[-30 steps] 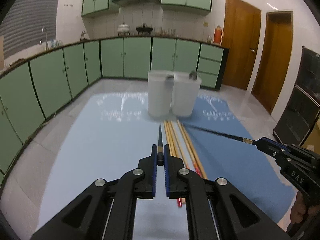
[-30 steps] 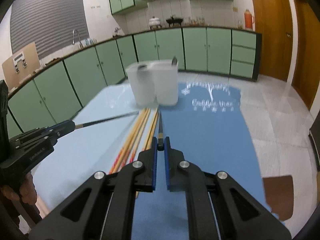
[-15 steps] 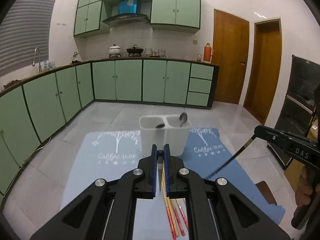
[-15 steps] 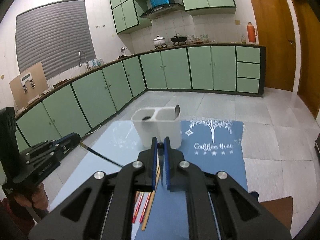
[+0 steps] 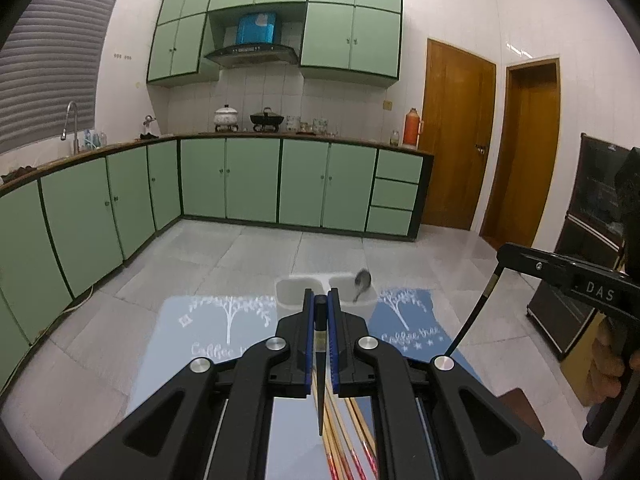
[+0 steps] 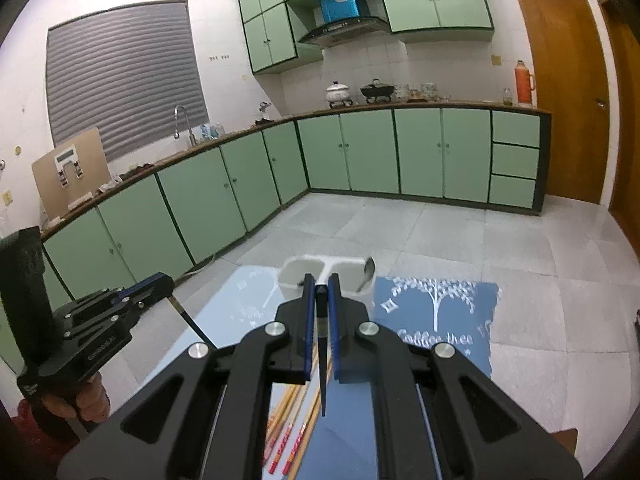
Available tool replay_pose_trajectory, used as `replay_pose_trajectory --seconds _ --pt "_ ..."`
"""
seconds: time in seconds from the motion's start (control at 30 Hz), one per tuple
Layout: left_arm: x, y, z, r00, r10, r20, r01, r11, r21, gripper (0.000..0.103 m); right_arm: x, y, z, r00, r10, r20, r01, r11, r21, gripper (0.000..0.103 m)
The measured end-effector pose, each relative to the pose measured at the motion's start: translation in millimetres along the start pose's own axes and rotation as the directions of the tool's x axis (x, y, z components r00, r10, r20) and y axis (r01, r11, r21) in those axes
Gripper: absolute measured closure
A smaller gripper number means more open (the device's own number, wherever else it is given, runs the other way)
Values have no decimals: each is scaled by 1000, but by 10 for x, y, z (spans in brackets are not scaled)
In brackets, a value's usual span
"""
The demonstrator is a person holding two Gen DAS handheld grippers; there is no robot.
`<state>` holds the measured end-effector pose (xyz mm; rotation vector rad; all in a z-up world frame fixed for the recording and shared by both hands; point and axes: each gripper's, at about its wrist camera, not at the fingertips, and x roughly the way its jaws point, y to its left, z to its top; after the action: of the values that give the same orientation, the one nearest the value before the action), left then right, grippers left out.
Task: Organize utensils
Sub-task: 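Lift the black chopsticks and drop them into the white caddy, opening both tools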
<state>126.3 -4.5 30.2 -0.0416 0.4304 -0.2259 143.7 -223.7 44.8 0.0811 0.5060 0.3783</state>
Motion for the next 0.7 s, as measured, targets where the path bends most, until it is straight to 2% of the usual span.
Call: replay_pose_trajectory --seconds 0.2,0.43,0.57,0.7 --pt "23 6 427 996 8 89 -10 1000 20 97 29 -20 478 997 -9 74 12 999 -37 97" --pt "269 7 975 984 12 175 -17 999 27 97 240 -100 1030 988 -16 152 21 999 -34 97" --pt "521 12 1152 979 24 201 -31 999 28 97 511 -164 1181 988 -35 150 41 998 -39 97" --pt "835 28 1192 978 38 203 -45 999 28 97 877 -233 1166 991 -55 121 61 997 -44 97"
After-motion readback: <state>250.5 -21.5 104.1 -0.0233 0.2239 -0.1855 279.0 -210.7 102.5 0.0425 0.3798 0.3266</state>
